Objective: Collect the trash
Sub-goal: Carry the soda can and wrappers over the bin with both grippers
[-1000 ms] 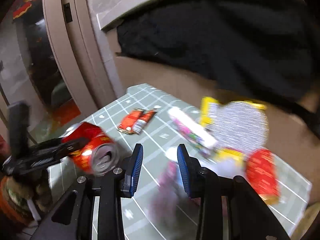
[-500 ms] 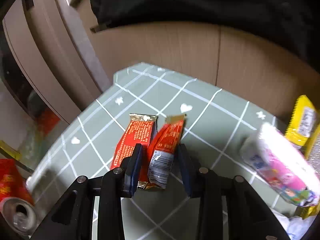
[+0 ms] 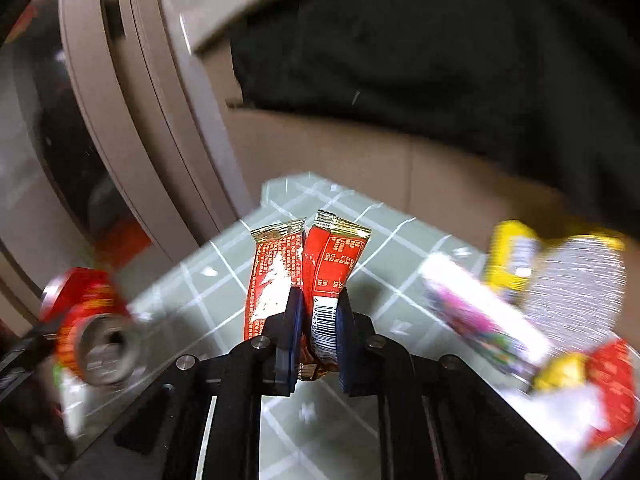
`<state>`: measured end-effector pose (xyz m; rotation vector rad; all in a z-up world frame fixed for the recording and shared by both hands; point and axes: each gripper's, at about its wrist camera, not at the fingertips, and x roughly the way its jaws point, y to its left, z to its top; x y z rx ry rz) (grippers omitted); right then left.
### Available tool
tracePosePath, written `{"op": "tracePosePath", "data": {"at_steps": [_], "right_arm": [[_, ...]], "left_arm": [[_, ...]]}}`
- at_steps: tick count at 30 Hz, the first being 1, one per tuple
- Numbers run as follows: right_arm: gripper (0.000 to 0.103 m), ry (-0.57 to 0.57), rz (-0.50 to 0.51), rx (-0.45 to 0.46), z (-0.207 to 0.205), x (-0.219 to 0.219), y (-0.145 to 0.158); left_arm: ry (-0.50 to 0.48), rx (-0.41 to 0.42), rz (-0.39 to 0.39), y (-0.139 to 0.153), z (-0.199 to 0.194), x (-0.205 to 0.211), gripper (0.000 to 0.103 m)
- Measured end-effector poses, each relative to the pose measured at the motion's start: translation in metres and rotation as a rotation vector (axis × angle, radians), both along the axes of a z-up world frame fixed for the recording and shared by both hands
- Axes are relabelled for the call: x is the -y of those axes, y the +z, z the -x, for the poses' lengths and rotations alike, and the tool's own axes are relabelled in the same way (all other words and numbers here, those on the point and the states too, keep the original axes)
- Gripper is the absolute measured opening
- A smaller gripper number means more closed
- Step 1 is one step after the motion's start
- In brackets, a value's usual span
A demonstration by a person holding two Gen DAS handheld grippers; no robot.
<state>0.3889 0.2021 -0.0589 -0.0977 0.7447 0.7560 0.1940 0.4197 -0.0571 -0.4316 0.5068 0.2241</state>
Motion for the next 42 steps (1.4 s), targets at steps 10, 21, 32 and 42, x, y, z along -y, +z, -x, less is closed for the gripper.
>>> {"op": "tracePosePath", "data": {"at_steps": [10, 21, 32, 42], "right_arm": [[0.013, -0.158, -0.033, 0.256, 0.086, 0.168, 0.094], [0.013, -0.316, -0.073, 0.418, 0.135, 0.327, 0.144], [0.013, -0.549, -0.061, 0.439, 0.161, 0.455, 0.147], [0.013, -0.614, -0.056, 0.39, 0.151, 0.493, 0.128]], "left_arm": [[-0.176, 0.132, -0.17, 0.084, -0.028, 0.14, 0.052], [-0.346, 0.205, -0.269, 0.13, -0.042, 0.3, 0.052], [-0.596, 0.214, -0.267, 0.129, -0.073, 0.446, 0.052], [-0.679, 0.193, -0.243, 0.113, -0.096, 0.508, 0.052]]}}
